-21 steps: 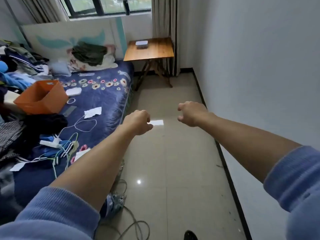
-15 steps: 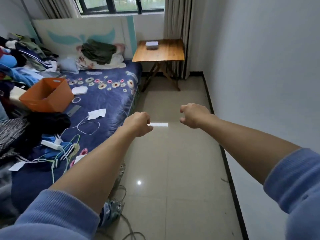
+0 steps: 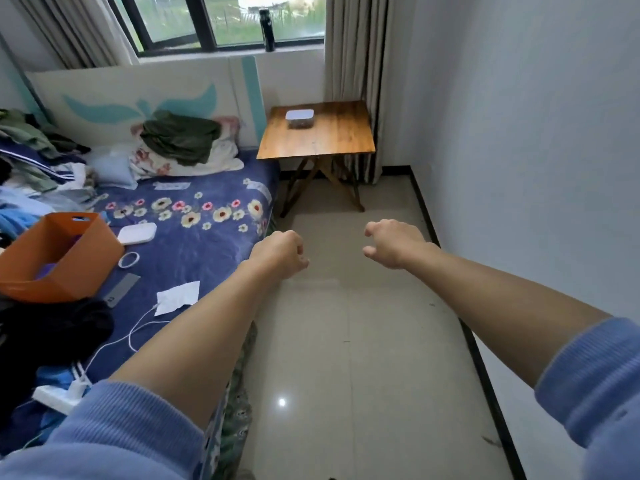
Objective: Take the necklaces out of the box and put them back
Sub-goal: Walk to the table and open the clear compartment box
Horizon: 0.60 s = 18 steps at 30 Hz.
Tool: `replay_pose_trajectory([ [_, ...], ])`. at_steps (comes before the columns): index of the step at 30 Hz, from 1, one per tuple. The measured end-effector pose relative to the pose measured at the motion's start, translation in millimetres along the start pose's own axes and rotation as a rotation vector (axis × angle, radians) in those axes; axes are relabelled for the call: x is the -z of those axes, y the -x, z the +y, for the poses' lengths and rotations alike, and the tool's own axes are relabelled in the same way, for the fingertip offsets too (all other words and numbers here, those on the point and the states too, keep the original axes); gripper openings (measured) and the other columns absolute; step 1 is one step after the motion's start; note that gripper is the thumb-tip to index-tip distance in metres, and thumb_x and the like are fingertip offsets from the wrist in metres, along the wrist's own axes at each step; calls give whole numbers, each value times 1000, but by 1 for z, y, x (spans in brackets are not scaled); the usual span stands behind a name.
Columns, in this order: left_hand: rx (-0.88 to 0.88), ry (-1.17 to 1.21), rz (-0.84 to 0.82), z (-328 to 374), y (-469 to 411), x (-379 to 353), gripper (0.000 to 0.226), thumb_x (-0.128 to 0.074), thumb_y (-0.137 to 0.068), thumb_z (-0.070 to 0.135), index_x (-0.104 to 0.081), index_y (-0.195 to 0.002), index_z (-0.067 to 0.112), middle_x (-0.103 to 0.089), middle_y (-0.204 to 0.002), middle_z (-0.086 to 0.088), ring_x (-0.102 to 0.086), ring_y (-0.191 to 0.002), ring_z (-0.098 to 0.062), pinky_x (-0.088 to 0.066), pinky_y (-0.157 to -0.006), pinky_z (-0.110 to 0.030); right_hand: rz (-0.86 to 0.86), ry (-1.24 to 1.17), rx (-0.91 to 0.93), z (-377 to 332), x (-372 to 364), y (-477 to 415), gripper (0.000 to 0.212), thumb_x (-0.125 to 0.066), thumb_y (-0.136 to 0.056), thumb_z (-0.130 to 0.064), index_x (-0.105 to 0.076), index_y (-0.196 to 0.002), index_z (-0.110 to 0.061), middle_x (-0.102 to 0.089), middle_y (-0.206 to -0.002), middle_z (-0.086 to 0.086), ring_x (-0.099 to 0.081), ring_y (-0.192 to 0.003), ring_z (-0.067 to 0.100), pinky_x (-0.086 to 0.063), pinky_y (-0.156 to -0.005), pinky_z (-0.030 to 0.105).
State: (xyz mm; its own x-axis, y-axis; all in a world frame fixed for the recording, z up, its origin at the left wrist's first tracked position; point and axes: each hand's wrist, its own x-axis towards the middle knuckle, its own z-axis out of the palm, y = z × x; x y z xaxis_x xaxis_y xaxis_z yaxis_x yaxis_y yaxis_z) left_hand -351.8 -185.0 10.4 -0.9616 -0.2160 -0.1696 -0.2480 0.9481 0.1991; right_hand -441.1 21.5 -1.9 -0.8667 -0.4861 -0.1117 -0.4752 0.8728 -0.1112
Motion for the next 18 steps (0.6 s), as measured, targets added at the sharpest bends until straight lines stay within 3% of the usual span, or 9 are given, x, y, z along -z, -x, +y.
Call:
replay_pose_trajectory([
  [10,-39,-37,-32,0,-227,18,23,-64,-86,38,-66,-98,19,-63,-96,-4,-61,-88,-27,-51,-74,-33,-11,-10,-27,64,10,-224,40,-52,-92,-39,-52,-128,-22,-60,-123,5,-58,-108,28,-42,-74,34],
  [18,71,32,-59,-16,-397,44,21,-65,-87,37,-66,-97,19,-67,-94,-3,-64,-83,-21,-57,-77,-37,-57,10,58,93,34,-422,40,-52,-92,-38,-52,-127,-21,-61,-120,5,-60,-105,29,-46,-76,36],
])
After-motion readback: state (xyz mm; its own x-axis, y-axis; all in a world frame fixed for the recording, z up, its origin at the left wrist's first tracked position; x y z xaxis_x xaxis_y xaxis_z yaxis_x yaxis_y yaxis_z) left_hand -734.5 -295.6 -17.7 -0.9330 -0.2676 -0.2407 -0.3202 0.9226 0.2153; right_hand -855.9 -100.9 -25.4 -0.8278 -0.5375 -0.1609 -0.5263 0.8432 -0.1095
